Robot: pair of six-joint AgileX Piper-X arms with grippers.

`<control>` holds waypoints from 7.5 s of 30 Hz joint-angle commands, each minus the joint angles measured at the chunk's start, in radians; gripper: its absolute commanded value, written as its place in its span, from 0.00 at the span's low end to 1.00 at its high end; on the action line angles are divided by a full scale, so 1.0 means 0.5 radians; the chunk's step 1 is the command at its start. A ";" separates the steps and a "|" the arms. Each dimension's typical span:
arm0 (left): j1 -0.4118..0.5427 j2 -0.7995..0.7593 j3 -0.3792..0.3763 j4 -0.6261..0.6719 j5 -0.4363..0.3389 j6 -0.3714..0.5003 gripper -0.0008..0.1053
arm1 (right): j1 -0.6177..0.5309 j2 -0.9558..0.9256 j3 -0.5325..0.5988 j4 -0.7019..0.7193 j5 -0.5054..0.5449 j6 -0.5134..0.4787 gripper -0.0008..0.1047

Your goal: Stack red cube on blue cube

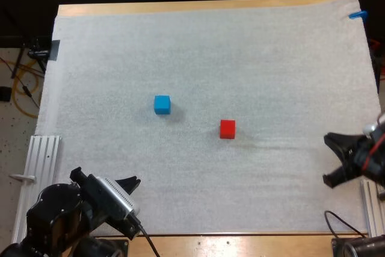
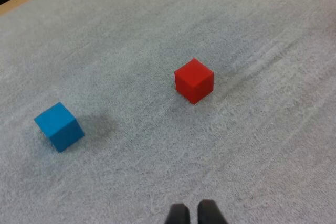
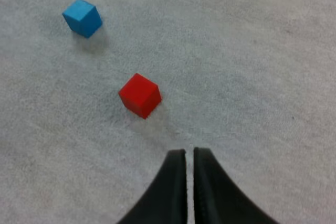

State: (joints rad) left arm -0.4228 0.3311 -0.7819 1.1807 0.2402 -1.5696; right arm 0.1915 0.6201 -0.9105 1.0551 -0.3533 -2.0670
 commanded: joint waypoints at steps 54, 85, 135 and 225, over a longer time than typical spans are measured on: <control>-0.009 -0.004 -0.014 0.007 0.021 -0.055 0.01 | 1.006 2.371 -0.951 -0.179 0.547 0.035 0.02; -0.009 -0.004 -0.014 0.011 0.021 -0.055 0.01 | 1.006 2.576 -0.951 -0.293 0.661 0.285 0.76; -0.009 -0.004 -0.014 0.051 -0.143 -0.204 0.01 | 1.257 3.322 -2.694 0.044 0.729 0.180 0.31; -0.009 -0.004 -0.014 0.051 -0.135 -0.217 0.01 | 1.345 3.505 -2.838 0.138 0.804 0.191 0.63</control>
State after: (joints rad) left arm -0.4228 0.3311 -0.7826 1.2088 0.1782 -1.6680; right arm 0.8640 2.4025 -2.3104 1.1088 0.0491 -1.9747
